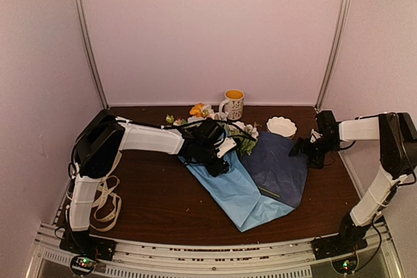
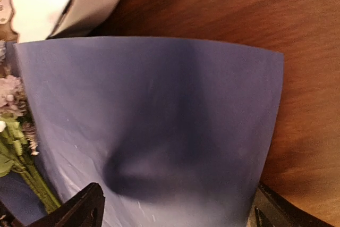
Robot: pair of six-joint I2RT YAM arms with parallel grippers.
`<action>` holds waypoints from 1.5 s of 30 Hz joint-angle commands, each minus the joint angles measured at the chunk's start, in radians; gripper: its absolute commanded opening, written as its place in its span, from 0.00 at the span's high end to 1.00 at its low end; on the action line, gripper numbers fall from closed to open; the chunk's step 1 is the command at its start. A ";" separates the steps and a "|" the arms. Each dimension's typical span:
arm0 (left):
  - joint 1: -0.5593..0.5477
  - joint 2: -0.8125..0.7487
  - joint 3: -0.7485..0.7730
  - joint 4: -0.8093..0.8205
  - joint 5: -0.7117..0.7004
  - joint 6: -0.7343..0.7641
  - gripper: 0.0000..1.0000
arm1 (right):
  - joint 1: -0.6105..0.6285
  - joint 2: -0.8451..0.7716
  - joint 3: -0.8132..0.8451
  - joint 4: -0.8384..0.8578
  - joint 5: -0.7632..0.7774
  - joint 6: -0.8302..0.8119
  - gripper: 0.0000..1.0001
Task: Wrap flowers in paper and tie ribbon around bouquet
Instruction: Pick up the two-thirds-folded wrapping paper from the center of the board, then fold the two-thirds-folded wrapping paper at the center of the board.
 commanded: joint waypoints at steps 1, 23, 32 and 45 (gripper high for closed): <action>0.001 0.076 -0.004 -0.047 -0.030 0.020 0.39 | -0.003 0.034 -0.009 0.104 -0.168 0.025 0.05; 0.003 0.097 0.015 -0.058 -0.034 0.030 0.38 | 0.232 -0.271 -0.101 0.210 -0.140 0.153 1.00; 0.003 0.100 0.011 -0.058 -0.032 0.025 0.38 | 0.505 -0.278 -0.013 0.264 0.000 0.298 1.00; 0.046 0.039 -0.048 0.032 0.085 -0.032 0.38 | 0.680 -0.061 -0.021 0.489 0.015 0.510 1.00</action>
